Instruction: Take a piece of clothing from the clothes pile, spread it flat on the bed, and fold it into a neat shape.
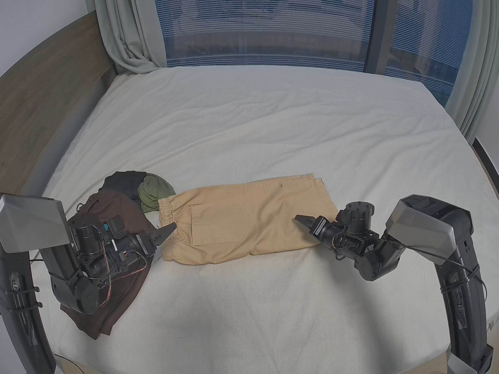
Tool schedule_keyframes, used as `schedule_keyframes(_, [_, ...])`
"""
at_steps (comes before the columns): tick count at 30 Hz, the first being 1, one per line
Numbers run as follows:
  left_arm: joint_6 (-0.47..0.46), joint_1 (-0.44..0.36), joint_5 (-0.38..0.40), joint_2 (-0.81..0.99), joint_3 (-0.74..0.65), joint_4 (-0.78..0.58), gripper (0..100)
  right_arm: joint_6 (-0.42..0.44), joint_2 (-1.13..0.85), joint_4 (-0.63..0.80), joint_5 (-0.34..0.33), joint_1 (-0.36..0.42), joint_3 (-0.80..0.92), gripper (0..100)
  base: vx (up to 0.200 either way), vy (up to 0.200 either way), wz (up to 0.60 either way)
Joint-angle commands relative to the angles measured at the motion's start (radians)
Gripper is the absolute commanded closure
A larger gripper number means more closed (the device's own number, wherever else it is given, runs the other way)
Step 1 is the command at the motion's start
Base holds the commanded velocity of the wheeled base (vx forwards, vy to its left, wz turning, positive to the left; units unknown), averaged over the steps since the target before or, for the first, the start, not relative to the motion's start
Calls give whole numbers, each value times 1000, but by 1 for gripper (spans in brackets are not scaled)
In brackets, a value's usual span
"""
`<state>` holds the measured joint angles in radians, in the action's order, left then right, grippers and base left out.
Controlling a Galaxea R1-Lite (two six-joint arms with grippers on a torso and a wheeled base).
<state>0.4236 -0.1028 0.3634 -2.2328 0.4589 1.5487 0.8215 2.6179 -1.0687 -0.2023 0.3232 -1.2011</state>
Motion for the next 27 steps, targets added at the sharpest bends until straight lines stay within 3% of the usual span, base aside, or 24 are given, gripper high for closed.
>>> schedule_keyframes(1, [3,0,0,-2,0,1,0,-1,14,1,1,0,-3,100,0,0,0])
schedule_keyframes(10, [9,0,2,-2,-3,1,0,-12,-9,-27,3,4,51,100,0,0,0])
schedule_keyframes(27, [7,-5,5,-21,-17,-1,0,-186,-237,-28,3,-13,394,100,0,0,0])
